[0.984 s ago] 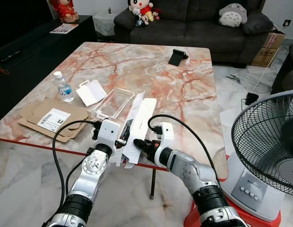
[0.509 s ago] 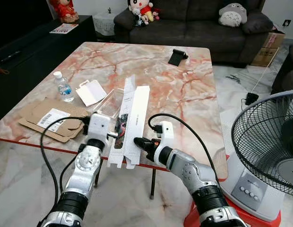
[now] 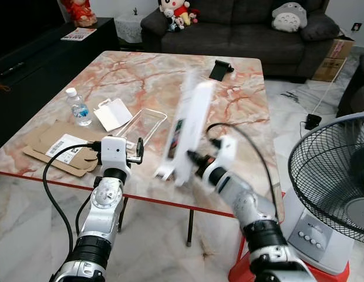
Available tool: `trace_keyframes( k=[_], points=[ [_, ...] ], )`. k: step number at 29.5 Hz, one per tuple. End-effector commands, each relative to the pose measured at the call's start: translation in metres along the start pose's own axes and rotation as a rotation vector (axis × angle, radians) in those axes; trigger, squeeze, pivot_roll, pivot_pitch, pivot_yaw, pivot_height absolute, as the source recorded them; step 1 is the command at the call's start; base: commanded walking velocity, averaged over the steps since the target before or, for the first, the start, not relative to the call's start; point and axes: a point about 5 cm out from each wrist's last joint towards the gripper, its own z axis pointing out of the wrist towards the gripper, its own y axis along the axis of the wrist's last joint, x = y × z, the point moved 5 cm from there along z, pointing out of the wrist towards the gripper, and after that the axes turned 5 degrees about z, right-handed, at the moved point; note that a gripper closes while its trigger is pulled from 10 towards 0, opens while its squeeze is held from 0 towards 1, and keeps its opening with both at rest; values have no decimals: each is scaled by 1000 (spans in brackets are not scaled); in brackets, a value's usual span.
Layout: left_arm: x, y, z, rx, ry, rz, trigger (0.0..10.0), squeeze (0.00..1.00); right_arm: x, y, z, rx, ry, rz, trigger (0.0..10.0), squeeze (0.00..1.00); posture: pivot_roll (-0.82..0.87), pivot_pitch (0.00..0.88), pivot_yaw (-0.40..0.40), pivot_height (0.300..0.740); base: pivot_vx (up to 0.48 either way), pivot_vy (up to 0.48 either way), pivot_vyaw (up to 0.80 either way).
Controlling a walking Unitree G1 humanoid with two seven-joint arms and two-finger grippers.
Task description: Picking trash to rubbish bin
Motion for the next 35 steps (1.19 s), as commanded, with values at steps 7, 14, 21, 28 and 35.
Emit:
trace_keyframes(
  k=[7, 14, 21, 28, 35],
  points=[
    [0, 22, 5, -71, 30, -29, 10000, 0, 17, 41, -6, -265, 20, -246, 10000, 0, 18, 30, 21, 740, 0, 0, 0],
    [-7, 32, 7, -109, 25, 19, 10000, 0, 29, 49, -14, -412, 36, -391, 10000, 0, 21, 33, 25, 740, 0, 0, 0],
    [-9, 39, 6, -140, 22, 78, 10000, 0, 26, 43, -19, -458, 16, -523, 10000, 0, 20, 34, 28, 740, 0, 0, 0],
    [-10, 38, 2, -151, 35, 110, 10000, 0, 25, 33, -25, -497, 18, -593, 10000, 0, 20, 34, 28, 740, 0, 0, 0],
    [-7, 29, -2, -137, 42, 155, 10000, 0, 24, 29, -25, -499, 18, -614, 10000, 0, 17, 36, 27, 740, 0, 0, 0]
  ],
)
